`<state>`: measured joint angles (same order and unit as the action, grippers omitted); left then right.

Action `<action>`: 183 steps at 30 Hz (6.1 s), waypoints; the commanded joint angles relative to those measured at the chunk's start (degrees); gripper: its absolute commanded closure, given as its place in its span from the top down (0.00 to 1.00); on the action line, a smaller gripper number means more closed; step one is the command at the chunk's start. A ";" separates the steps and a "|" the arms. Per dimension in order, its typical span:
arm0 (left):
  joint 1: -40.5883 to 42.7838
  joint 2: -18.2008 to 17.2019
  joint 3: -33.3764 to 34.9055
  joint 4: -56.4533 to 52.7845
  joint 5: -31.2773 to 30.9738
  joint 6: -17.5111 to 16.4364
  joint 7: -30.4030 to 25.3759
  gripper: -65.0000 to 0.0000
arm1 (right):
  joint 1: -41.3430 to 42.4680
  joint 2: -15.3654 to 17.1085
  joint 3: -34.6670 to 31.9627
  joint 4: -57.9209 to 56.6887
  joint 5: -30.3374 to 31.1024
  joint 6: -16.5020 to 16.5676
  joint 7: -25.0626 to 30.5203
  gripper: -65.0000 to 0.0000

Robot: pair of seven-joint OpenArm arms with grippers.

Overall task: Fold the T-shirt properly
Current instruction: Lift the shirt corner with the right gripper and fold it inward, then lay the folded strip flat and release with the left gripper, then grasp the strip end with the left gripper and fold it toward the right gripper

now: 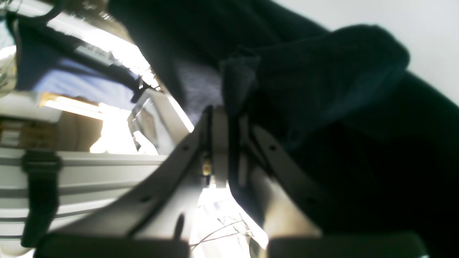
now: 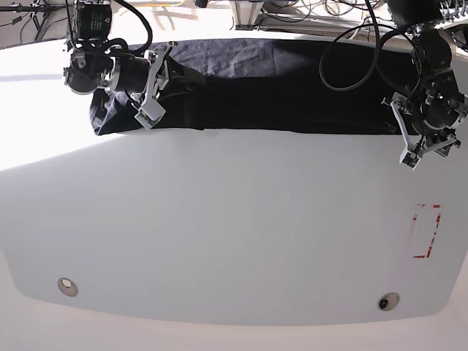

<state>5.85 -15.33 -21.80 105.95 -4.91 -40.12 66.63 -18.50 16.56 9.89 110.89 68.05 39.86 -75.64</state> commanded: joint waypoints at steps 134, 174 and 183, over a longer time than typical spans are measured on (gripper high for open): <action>-8.00 -0.62 -11.56 -27.05 -33.91 0.12 6.73 0.81 | 8.79 0.37 8.53 -13.53 -60.71 0.14 20.38 0.02; 4.48 -1.24 4.18 9.26 -34.17 6.05 -1.09 0.01 | 8.96 0.37 8.62 -13.53 -60.71 0.14 20.47 0.02; 2.11 -1.33 10.86 9.26 -34.35 5.96 -0.39 0.01 | 9.05 0.37 8.62 -13.53 -60.71 0.14 20.47 0.02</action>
<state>9.45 -16.99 -12.86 114.32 -37.28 -33.85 67.68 -10.07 16.19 18.20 96.60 7.22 40.12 -55.75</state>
